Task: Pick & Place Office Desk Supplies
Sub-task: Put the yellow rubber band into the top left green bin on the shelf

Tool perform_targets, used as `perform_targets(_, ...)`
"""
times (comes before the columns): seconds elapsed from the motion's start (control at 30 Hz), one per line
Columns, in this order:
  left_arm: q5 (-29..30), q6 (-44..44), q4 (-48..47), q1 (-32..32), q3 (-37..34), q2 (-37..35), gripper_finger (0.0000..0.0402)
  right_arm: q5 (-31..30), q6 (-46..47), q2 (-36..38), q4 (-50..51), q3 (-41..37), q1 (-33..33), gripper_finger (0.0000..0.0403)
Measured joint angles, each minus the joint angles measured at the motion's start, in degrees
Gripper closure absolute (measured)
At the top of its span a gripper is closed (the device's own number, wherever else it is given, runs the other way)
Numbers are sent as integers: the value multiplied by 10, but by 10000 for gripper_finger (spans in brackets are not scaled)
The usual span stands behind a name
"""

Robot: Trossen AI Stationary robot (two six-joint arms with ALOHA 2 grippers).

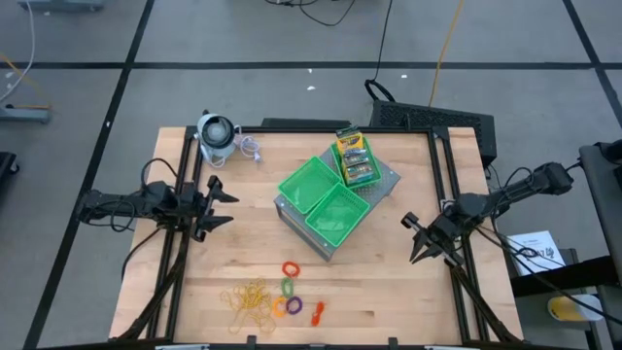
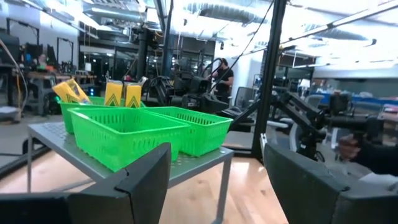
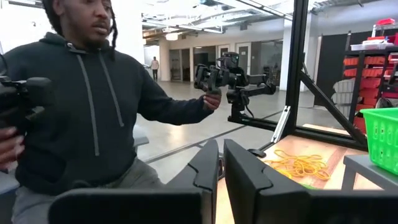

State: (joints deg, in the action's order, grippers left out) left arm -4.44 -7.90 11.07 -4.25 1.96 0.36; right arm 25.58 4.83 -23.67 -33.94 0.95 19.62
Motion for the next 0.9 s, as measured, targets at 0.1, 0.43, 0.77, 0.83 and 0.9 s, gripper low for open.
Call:
perform_targets(0.1,0,-16,0,0,0,0,137,0,0,0,0,0,0,378)
perform_targets(0.43,16,-103,2,-10,0,18,137,0,0,0,0,-1,0,384)
perform_targets(0.77,137,-218,35,-149,45,231,137,0,0,0,0,-1,0,387)
perform_targets(0.83,163,-223,35,-184,83,293,138,0,0,0,0,-1,0,387)
perform_targets(0.9,183,-224,31,-218,132,360,138,0,0,0,-1,-1,0,386)
